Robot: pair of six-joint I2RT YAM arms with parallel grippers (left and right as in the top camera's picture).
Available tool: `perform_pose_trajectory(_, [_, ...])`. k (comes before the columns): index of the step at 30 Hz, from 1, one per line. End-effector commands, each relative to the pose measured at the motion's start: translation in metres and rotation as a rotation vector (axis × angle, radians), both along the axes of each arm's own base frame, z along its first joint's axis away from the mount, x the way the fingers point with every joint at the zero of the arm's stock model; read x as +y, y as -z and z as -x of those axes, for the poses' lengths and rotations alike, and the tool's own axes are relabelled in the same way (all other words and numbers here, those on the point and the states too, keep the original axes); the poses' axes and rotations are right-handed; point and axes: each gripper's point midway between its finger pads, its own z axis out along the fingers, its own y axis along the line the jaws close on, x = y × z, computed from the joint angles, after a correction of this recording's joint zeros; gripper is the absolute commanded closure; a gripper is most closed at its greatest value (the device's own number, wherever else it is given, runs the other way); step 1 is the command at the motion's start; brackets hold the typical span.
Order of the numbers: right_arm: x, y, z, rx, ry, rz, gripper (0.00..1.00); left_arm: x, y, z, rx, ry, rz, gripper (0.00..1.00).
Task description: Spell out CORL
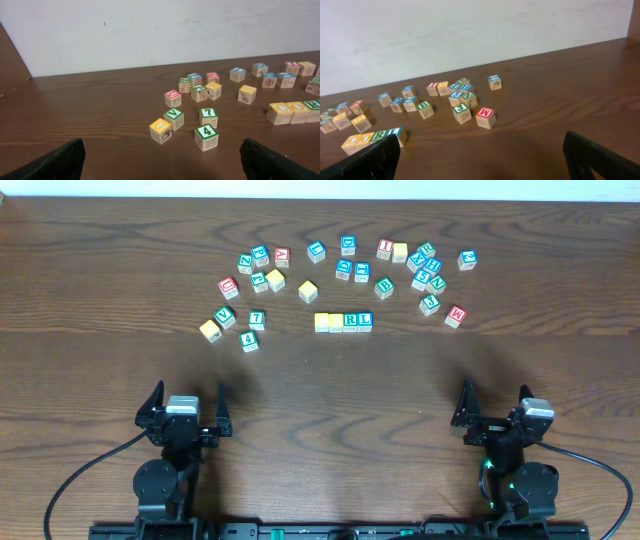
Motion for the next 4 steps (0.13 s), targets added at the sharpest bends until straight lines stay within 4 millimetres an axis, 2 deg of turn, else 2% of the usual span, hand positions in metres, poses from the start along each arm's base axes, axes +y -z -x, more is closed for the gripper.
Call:
perform_pose_trajectory(1, [-0.0014, 0.0006, 0.0, -0.003, 0.004, 0.014, 0.01, -0.0008, 0.0136, 0.0013, 0.046, 0.008, -0.007, 0.02])
perform_pose_trajectory(4, [-0.0014, 0.0007, 0.0, -0.003, 0.004, 0.014, 0.01, -0.0008, 0.0136, 0.0013, 0.046, 0.008, -0.007, 0.02])
